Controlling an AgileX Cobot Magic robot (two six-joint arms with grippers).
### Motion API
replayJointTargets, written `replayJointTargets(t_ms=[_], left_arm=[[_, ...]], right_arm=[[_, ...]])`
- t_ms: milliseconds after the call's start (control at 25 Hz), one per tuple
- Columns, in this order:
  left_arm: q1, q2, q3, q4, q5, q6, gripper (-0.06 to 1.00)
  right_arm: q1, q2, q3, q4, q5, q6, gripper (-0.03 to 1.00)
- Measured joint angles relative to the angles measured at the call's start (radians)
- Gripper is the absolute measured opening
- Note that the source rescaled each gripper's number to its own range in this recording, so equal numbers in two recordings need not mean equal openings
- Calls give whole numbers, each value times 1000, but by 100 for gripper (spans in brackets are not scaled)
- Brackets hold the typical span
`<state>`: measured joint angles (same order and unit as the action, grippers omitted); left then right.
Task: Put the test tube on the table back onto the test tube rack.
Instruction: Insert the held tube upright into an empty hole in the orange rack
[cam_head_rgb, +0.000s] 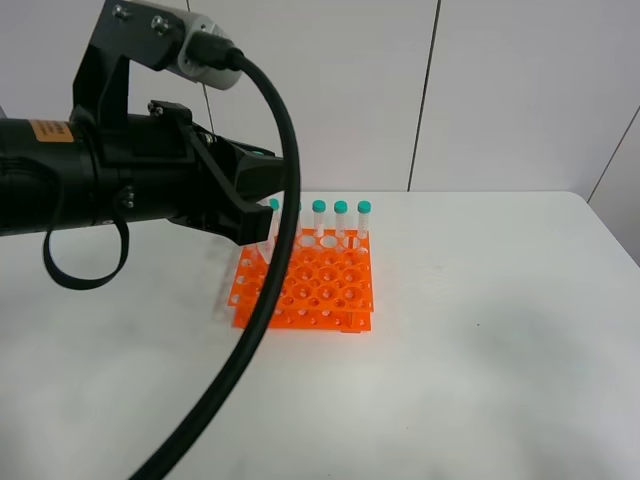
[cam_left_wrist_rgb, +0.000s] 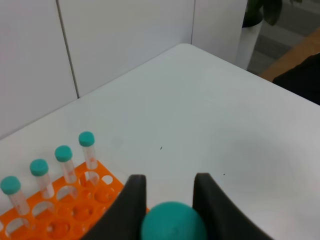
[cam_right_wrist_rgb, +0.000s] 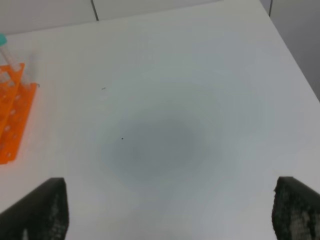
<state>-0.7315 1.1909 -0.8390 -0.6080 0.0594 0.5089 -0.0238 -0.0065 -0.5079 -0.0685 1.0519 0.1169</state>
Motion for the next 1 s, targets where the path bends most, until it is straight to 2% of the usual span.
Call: replayJointTargets(t_ms=[800,880,920,1000], left_arm=[[0,0,2,4,-37,39,0],[0,0,2,43,-59,13,0],[0,0,2,75,-66,-31,0],[0,0,2,192,-85,-154,0]], right_arm=[[0,0,0,0,0,3,85],[0,0,0,0,0,3,85],[0,0,0,0,0,3,85],[0,0,0,0,0,3,85]])
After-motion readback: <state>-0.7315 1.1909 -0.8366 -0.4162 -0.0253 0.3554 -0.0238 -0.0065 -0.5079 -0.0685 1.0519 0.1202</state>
